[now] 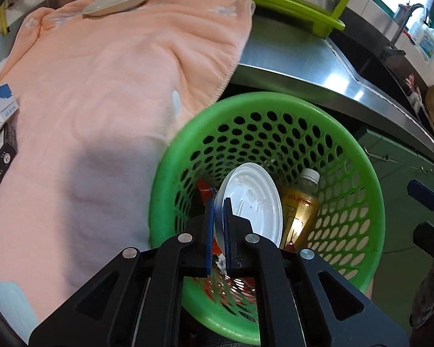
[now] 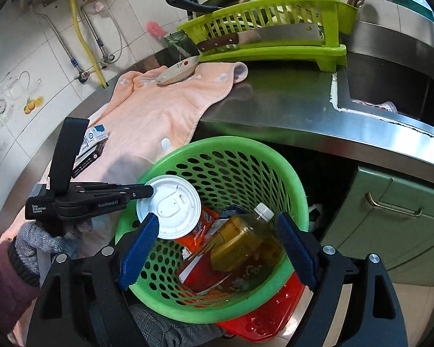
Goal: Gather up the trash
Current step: 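Lower the white lid into the green basket and open the left tool, then move the right tool to the towel and grasp the white milk carton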
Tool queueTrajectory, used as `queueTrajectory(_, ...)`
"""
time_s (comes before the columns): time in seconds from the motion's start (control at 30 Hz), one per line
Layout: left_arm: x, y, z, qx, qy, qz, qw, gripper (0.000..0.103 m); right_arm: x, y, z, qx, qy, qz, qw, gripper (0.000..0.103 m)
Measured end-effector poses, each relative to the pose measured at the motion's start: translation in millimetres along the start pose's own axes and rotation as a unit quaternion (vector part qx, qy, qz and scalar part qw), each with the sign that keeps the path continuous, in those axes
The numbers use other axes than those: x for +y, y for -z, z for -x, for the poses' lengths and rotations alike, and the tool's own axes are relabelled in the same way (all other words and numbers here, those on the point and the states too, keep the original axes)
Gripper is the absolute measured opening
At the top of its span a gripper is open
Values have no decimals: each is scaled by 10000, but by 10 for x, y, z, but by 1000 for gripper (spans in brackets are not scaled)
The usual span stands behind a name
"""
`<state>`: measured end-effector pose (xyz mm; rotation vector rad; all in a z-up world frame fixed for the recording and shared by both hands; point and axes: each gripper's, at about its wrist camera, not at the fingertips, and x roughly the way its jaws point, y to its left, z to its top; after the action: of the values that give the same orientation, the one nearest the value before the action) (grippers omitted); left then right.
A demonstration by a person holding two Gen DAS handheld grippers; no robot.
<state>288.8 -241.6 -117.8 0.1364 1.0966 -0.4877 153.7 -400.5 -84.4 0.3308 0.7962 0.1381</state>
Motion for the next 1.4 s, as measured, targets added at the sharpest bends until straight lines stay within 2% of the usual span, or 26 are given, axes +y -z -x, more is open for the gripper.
queueTrajectory(0.13, -15, 2, 26, -36, 49, -33, 10000, 8, 12, -2, 10, -26, -27, -17, 10000, 81)
queueTrajectory(0.27, 35, 14, 124, -130, 78, 19, 9999, 19, 72, -17, 21, -31, -52, 17, 10000, 81)
queueTrajectory(0.37, 129, 57, 264, -225, 80, 99, 9997, 20, 152, -49, 24, -40, -51, 119, 9999, 81)
queueTrajectory(0.43, 219, 107, 384, -305, 96, 174, 9993, 22, 222, -79, 29, -45, -115, 179, 9998, 81)
queueTrajectory(0.53, 413, 193, 590, -453, 6, 319, 9985, 30, 351, -131, 23, -58, -177, 356, 9992, 81)
queueTrajectory(0.7, 835, 369, 937, -653, -183, 725, 9951, 32, 655, -213, -54, -17, -353, 672, 9971, 81)
queueTrajectory(0.8, 1075, 473, 1118, -771, -332, 934, 9921, 39, 857, -251, -113, 3, -468, 862, 9952, 82)
queueTrajectory(1.0, 1626, 748, 1506, -1015, -882, 1386, 9812, 40, 1291, -351, -259, 60, -718, 1269, 9893, 85)
queueTrajectory(1.03, 1736, 811, 1577, -1068, -1000, 1481, 9781, 46, 1355, -365, -286, 72, -751, 1341, 9881, 85)
queueTrajectory(1.07, 1851, 879, 1655, -1141, -1098, 1606, 9742, 56, 1428, -382, -316, 87, -794, 1417, 9867, 85)
queueTrajectory(1.1, 1985, 956, 1748, -1234, -1197, 1759, 9693, 58, 1506, -399, -351, 107, -839, 1496, 9851, 85)
queueTrajectory(1.2, 2292, 1145, 1943, -1355, -1413, 2059, 9588, 58, 1726, -435, -476, 190, -969, 1731, 9799, 86)
queueTrajectory(1.27, 2461, 1279, 2055, -1411, -1573, 2223, 9518, 63, 1860, -479, -576, 271, -1060, 1888, 9759, 88)
queueTrajectory(1.4, 2793, 1536, 2242, -1531, -1911, 2521, 9362, 66, 2182, -581, -771, 373, -1207, 2414, 9622, 91)
